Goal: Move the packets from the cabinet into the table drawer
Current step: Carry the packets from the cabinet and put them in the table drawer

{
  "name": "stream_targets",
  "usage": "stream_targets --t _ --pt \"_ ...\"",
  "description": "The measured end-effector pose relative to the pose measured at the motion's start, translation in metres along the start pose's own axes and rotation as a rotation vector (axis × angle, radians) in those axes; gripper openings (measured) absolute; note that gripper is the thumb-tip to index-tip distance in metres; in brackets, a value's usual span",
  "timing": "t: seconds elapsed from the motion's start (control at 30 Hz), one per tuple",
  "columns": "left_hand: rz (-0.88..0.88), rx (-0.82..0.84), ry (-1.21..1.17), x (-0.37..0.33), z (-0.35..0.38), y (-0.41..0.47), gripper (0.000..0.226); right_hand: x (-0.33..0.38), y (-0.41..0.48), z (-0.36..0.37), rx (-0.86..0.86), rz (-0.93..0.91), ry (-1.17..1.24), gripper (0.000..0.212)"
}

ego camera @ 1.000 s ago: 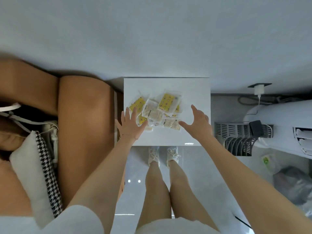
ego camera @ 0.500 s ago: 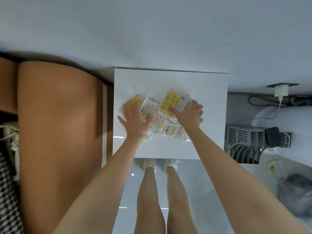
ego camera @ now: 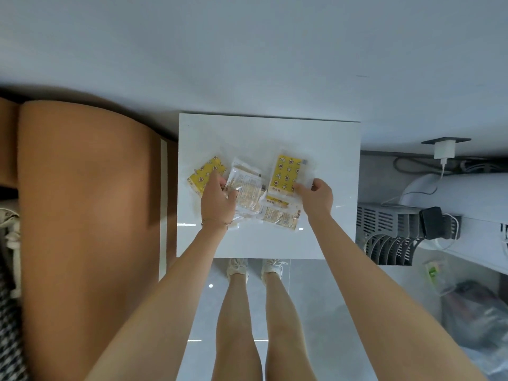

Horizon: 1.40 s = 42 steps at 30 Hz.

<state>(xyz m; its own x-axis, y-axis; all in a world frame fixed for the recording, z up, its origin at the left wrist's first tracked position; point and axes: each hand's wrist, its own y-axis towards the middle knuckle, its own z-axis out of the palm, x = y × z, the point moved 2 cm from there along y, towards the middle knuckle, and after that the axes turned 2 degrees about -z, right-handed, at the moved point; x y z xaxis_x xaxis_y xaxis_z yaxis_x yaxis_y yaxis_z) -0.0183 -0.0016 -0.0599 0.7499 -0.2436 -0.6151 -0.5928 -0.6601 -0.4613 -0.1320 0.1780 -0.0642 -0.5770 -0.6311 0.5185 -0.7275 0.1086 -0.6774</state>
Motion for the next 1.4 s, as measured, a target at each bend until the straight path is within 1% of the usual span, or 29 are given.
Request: stream_targets --t 0.13,0.27,0.33,0.4,0.47,0.57,0.7,0.8,0.97,1.13,1.23,1.3,1.4 --pt "-0.121 0.000 -0.114 0.005 -0.006 -0.007 0.027 -0.012 -0.002 -0.010 -0.066 -0.025 -0.051 0.016" --pt "-0.229 0.053 -0.258 0.010 -0.009 -0.012 0.034 -0.022 -0.010 -0.017 -0.156 -0.042 0.004 0.019" --pt "-0.206 0.083 -0.260 0.012 -0.011 -0.014 0.023 -0.024 -0.014 -0.020 -0.148 -0.043 0.061 0.015" --pt "-0.189 0.106 -0.285 0.016 -0.013 -0.017 0.009 -0.024 -0.017 -0.023 -0.084 -0.025 0.127 0.005" --pt "-0.190 0.111 -0.331 0.018 -0.017 -0.020 0.007 -0.025 -0.019 -0.026 -0.003 0.018 0.220 0.010" --pt "-0.231 0.118 -0.412 0.020 -0.025 -0.025 0.018 -0.025 -0.024 -0.031 0.081 0.060 0.303 0.015" --pt "-0.331 0.111 -0.595 0.019 -0.036 -0.035 0.023 -0.018 -0.037 -0.042 0.196 0.070 0.359 0.022" --pt "-0.343 0.089 -0.642 0.014 -0.047 -0.047 0.024 -0.009 -0.056 -0.050 0.315 0.050 0.419 0.027" --pt "-0.361 0.095 -0.747 -0.004 -0.072 -0.078 0.028 0.012 -0.094 -0.067 0.439 0.041 0.505 0.037" --pt "-0.372 0.060 -0.829 -0.019 -0.100 -0.120 0.033 0.036 -0.134 -0.086 0.552 -0.081 0.416 0.045" --pt "-0.366 0.010 -0.877 -0.023 -0.114 -0.147 0.039 0.047 -0.156 -0.092 0.546 -0.180 0.230 0.059" --pt "-0.372 -0.052 -0.906 -0.023 -0.124 -0.166 0.041 0.054 -0.171 -0.093 0.563 -0.241 0.141 0.064" --pt "-0.401 -0.161 -0.974 -0.023 -0.136 -0.200 0.040 0.064 -0.195 -0.096 0.619 -0.318 0.027 0.065"
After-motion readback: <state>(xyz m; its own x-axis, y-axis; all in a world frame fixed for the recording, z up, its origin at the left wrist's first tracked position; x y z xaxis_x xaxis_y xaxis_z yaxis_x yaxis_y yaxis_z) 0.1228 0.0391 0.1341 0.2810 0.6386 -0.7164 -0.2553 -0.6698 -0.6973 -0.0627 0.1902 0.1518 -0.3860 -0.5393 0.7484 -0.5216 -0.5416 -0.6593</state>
